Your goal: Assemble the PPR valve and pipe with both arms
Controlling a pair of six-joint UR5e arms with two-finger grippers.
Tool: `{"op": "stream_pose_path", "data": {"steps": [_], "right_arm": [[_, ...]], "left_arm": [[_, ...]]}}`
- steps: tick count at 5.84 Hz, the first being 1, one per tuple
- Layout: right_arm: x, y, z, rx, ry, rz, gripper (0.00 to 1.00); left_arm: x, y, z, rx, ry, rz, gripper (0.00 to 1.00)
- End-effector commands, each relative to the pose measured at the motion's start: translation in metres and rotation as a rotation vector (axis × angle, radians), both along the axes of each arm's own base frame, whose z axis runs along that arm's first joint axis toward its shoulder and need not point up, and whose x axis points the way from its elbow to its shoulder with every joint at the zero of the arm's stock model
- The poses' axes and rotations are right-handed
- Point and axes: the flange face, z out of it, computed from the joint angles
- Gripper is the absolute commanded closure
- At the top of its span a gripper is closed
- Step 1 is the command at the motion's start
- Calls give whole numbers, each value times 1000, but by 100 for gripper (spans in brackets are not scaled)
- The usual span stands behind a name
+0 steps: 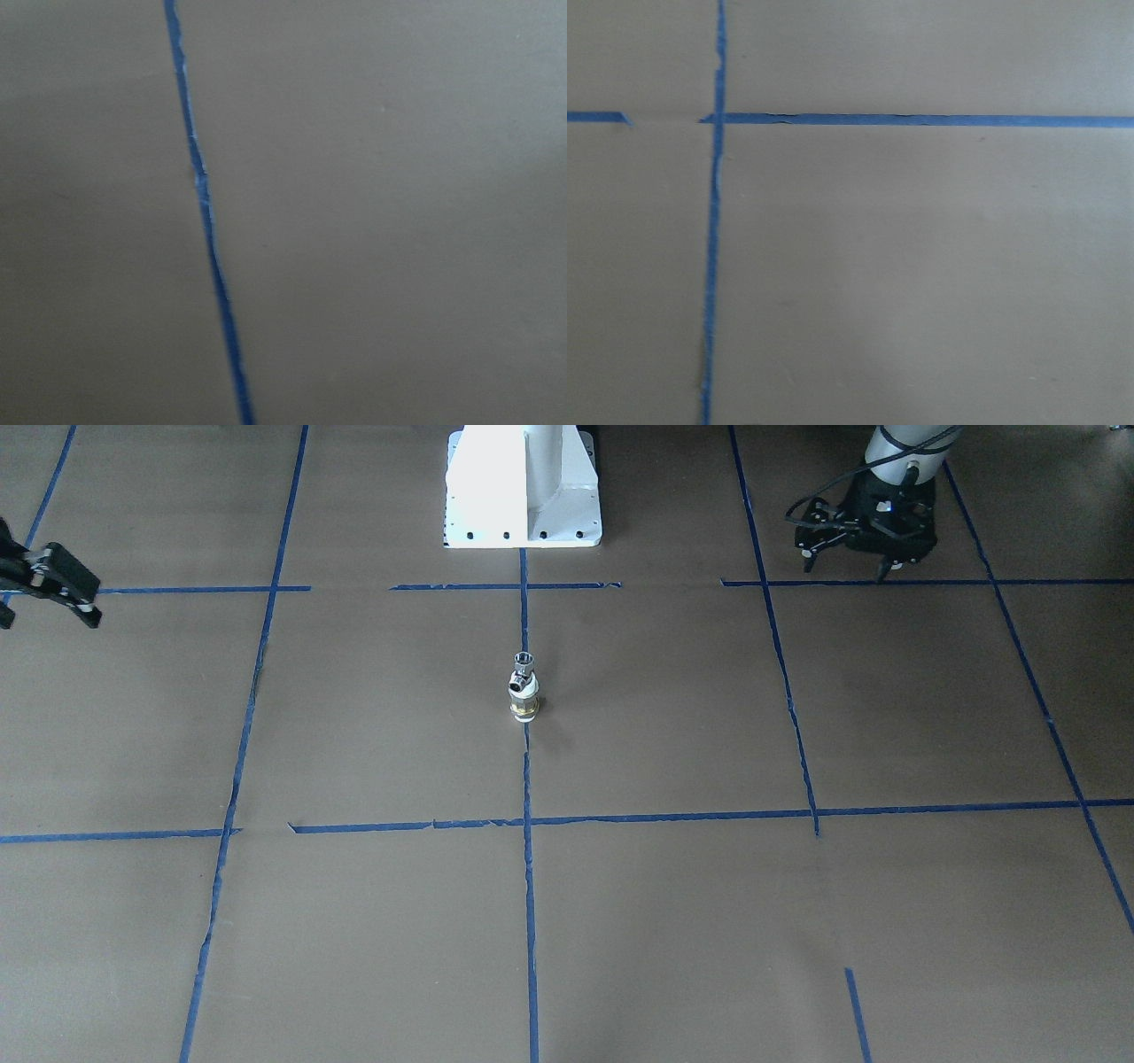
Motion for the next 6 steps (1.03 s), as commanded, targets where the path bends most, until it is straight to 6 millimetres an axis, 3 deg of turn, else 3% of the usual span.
{"op": "stream_pose_path", "data": {"steps": [1,2,3,4,5,6], "right_arm": [[106,6,107,81,-28,-110,0],[120,23,149,88,-17,-181,0],[135,34,165,78,-15,-169,0],[144,39,180,82,-19,-182,0],[146,38,180,79,-15,-174,0],[145,33,174,83,-19,-163,0]], "left_arm": [[-73,-24,40,3,27,48,0],[-107,-45,88,0,27,83,0],[-167,-66,140,1,63,76,0],[-221,-73,196,3,148,79,0],[-252,-71,209,-36,166,0,0],[-260,-70,213,-79,147,-58,0]]}}
